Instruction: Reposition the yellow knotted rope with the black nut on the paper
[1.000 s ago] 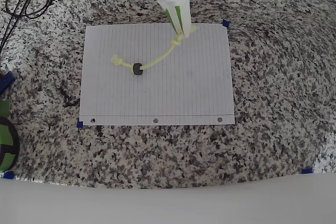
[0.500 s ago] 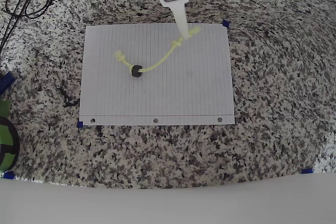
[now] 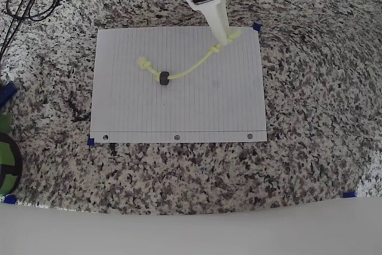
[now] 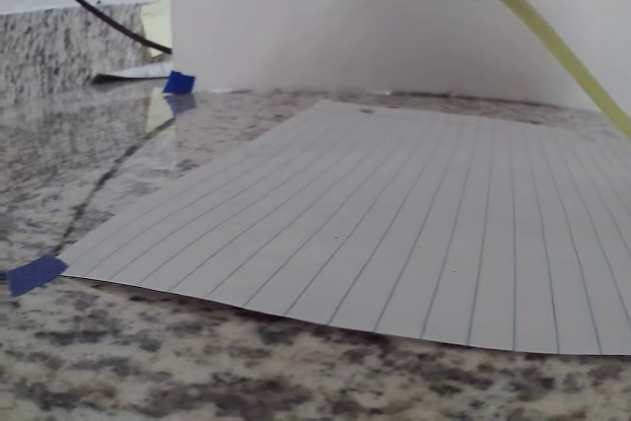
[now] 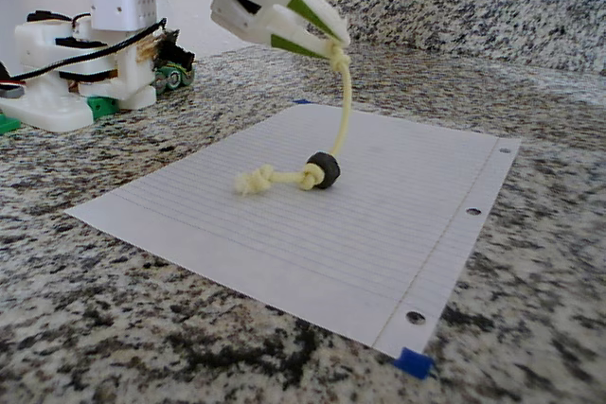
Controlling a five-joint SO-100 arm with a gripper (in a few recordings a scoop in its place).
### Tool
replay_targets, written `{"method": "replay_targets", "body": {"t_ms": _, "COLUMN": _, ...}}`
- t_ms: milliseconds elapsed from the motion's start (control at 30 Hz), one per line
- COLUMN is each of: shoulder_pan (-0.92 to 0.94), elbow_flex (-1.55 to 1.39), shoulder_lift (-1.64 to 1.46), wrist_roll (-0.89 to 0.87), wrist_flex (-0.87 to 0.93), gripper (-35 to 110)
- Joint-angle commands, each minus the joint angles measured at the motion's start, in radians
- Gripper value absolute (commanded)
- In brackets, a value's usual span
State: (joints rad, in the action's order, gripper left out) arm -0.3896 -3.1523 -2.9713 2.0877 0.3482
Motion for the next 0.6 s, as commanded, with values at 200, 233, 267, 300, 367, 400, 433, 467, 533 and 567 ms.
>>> {"method": "replay_targets", "body": {"t_ms": 200, "shoulder_pan": -0.035, "elbow_flex": -0.008, "shoulder_lift": 0.032, "wrist_roll": -0.026, "wrist_flex": 0.026, "gripper": 68}}
{"method": "replay_targets", "body": {"t_ms": 233, "shoulder_pan": -0.035, "elbow_flex": -0.008, "shoulder_lift": 0.028, "wrist_roll": -0.026, "wrist_flex": 0.018, "gripper": 68}}
{"method": "replay_targets", "body": {"t_ms": 267, "shoulder_pan": -0.037, "elbow_flex": -0.008, "shoulder_lift": 0.021, "wrist_roll": -0.026, "wrist_flex": 0.014, "gripper": 67}}
{"method": "replay_targets", "body": {"t_ms": 300, "shoulder_pan": -0.038, "elbow_flex": -0.008, "shoulder_lift": 0.017, "wrist_roll": -0.026, "wrist_flex": 0.008, "gripper": 65}}
{"method": "replay_targets", "body": {"t_ms": 367, "shoulder_pan": -0.032, "elbow_flex": -0.008, "shoulder_lift": 0.000, "wrist_roll": -0.026, "wrist_flex": 0.000, "gripper": 62}}
{"method": "replay_targets", "body": {"t_ms": 400, "shoulder_pan": -0.026, "elbow_flex": -0.008, "shoulder_lift": -0.017, "wrist_roll": -0.032, "wrist_flex": 0.002, "gripper": 61}}
{"method": "replay_targets", "body": {"t_ms": 433, "shoulder_pan": -0.014, "elbow_flex": -0.008, "shoulder_lift": -0.035, "wrist_roll": -0.043, "wrist_flex": 0.009, "gripper": 60}}
{"method": "replay_targets", "body": {"t_ms": 467, "shoulder_pan": 0.005, "elbow_flex": -0.008, "shoulder_lift": -0.049, "wrist_roll": -0.075, "wrist_flex": 0.018, "gripper": 59}}
{"method": "replay_targets", "body": {"t_ms": 533, "shoulder_pan": 0.055, "elbow_flex": 0.011, "shoulder_lift": -0.046, "wrist_roll": -0.152, "wrist_flex": 0.067, "gripper": 59}}
{"method": "replay_targets", "body": {"t_ms": 567, "shoulder_pan": 0.078, "elbow_flex": 0.041, "shoulder_lift": -0.034, "wrist_roll": -0.192, "wrist_flex": 0.130, "gripper": 59}}
